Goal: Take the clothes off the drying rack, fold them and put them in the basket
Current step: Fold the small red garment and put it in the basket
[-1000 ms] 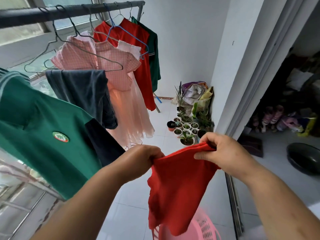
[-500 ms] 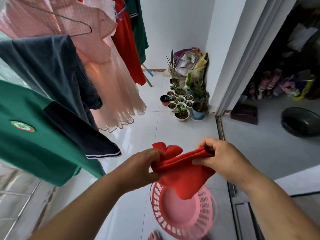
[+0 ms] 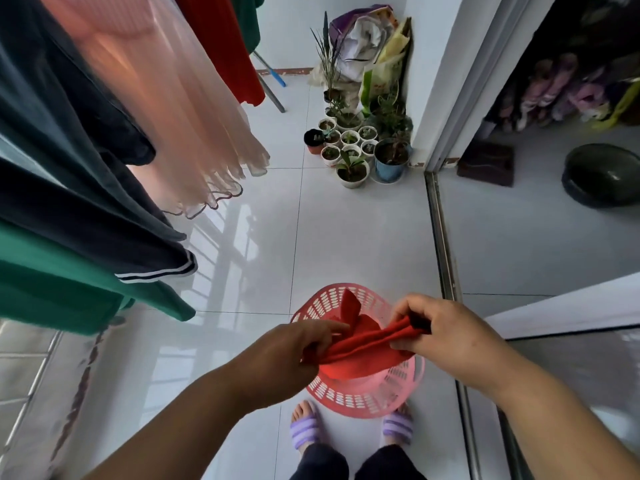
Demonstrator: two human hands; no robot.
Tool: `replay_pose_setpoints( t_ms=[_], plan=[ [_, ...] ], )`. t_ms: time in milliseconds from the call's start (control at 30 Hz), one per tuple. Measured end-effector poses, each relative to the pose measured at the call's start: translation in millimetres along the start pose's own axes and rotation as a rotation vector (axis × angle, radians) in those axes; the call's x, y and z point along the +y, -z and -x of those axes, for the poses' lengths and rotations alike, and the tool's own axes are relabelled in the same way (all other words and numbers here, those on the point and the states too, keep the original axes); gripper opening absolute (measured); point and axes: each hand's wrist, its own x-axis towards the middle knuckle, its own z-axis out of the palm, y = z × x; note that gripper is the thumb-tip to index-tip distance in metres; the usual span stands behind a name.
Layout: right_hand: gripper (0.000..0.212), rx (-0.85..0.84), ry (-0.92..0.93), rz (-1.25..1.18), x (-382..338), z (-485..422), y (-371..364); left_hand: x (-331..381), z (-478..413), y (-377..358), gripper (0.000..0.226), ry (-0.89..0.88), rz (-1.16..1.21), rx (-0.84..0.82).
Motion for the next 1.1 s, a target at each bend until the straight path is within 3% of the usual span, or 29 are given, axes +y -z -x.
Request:
replay_pose_setpoints(
  t_ms=[167,367,467,667,733,867,900,1100],
  plan=[
    [0.028,-0.026,-0.012,0.032,15,-5,-8,0,-3,-12,0.017,0.061,0.064,-0.078],
    [0.027,-0.022,0.005,-0.039,23,-14,-3,6,-7,-8,0.029,0.138,0.152,-0.138],
    [0.039,-0.098,0.005,0.017,22,-17,0,7,-9,-7,0.026,0.175,0.192,-0.178],
    [0.08,-0.32,0.129,0.351,10,-28,-2,10,-10,-3,0.024,0.166,0.252,-0.215],
    [0.073,-0.35,0.188,0.377,9,-33,-1,11,-9,0,0.028,0.138,0.255,-0.21],
    [0.025,-0.398,0.222,0.374,12,-42,-2,13,-7,9,0.031,0.119,0.292,-0.199],
    [0.021,-0.405,0.219,0.349,11,-43,-3,13,-6,12,0.032,0.126,0.314,-0.19],
    [0.037,-0.401,0.187,0.1,-1,-45,0,6,-1,28,0.038,0.139,0.625,-0.071]
  ],
)
